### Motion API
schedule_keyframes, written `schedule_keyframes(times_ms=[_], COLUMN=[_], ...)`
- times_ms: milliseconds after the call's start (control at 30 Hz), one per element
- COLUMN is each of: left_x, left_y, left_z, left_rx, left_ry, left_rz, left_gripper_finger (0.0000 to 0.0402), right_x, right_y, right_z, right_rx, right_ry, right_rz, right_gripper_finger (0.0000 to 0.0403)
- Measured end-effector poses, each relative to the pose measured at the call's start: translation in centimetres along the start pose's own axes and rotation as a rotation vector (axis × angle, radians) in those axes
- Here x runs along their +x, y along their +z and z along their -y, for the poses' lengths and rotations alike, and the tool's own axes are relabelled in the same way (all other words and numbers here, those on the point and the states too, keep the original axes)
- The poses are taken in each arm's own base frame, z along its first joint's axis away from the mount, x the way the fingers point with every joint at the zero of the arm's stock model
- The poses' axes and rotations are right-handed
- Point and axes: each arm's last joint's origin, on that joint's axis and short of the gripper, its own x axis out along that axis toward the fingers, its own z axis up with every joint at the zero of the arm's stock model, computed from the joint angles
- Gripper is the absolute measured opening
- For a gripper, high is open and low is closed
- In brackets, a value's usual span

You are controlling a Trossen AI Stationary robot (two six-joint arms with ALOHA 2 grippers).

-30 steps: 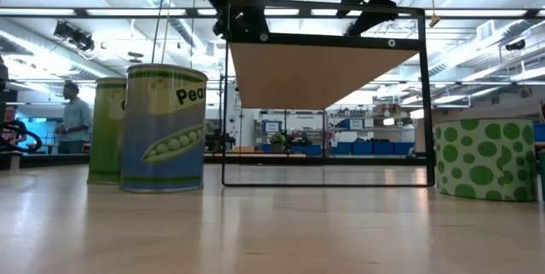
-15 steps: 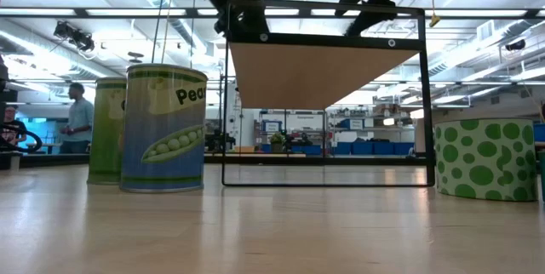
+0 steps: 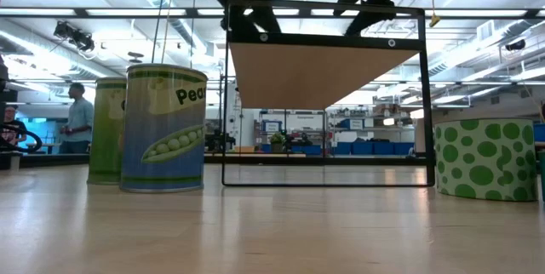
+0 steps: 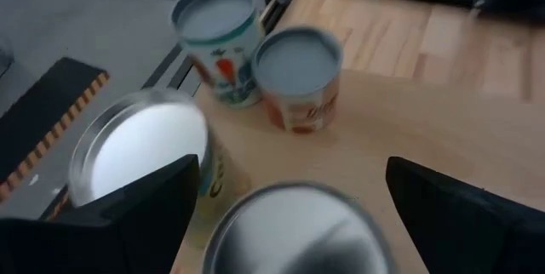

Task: Pick and place cans onto a shelf
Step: Put the canned peaches on the shelf

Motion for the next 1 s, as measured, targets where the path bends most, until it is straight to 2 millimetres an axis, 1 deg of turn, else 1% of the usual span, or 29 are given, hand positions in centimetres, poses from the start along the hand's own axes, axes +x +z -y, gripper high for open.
schedule_keyframes(times_ms=[100, 267, 333, 433, 600, 700, 833, 900, 1000], left_x=[-0.2, -1.2, -1.8, -3.2, -6.2, -7.3, -7.0, -6.3, -4.9], left_y=[0.6, 2.2, 2.6, 2.6, 1.6, 0.6, -1.0, -1.7, -3.4], left_z=[0.1, 0.0, -0.2, -0.5, -1.9, -3.0, -4.0, -4.0, -3.8], left_rx=[-0.026, -0.038, -0.024, -0.017, 0.006, 0.036, 0.034, 0.024, 0.01], left_ry=[-0.052, -0.107, -0.108, -0.113, -0.097, -0.075, -0.074, -0.081, -0.084], left_rz=[0.037, 0.11, 0.109, 0.093, 0.005, -0.088, -0.245, -0.273, -0.336], left_gripper_finger=[0.038, 0.038, 0.0377, 0.0366, 0.0346, 0.0339, 0.0331, 0.0326, 0.032], right_x=[0.0, 0.0, 0.0, 0.0, 0.0, 0.0, 0.0, 0.0, 0.0], right_y=[0.0, 0.0, 0.0, -0.1, -0.2, -0.2, -0.2, -0.2, -0.2], right_z=[0.0, 0.0, 0.0, 0.0, 0.1, 0.1, 0.1, 0.1, 0.1], right_rx=[0.0, 0.0, 0.002, 0.001, -0.003, -0.011, -0.02, -0.021, -0.018], right_ry=[0.0, 0.0, -0.001, -0.003, -0.006, -0.006, -0.006, -0.006, -0.006], right_rz=[0.0, -0.001, -0.003, -0.01, -0.019, -0.019, -0.018, -0.017, -0.017], right_gripper_finger=[0.0354, 0.0354, 0.0354, 0.0354, 0.0354, 0.0354, 0.0354, 0.0354, 0.0354])
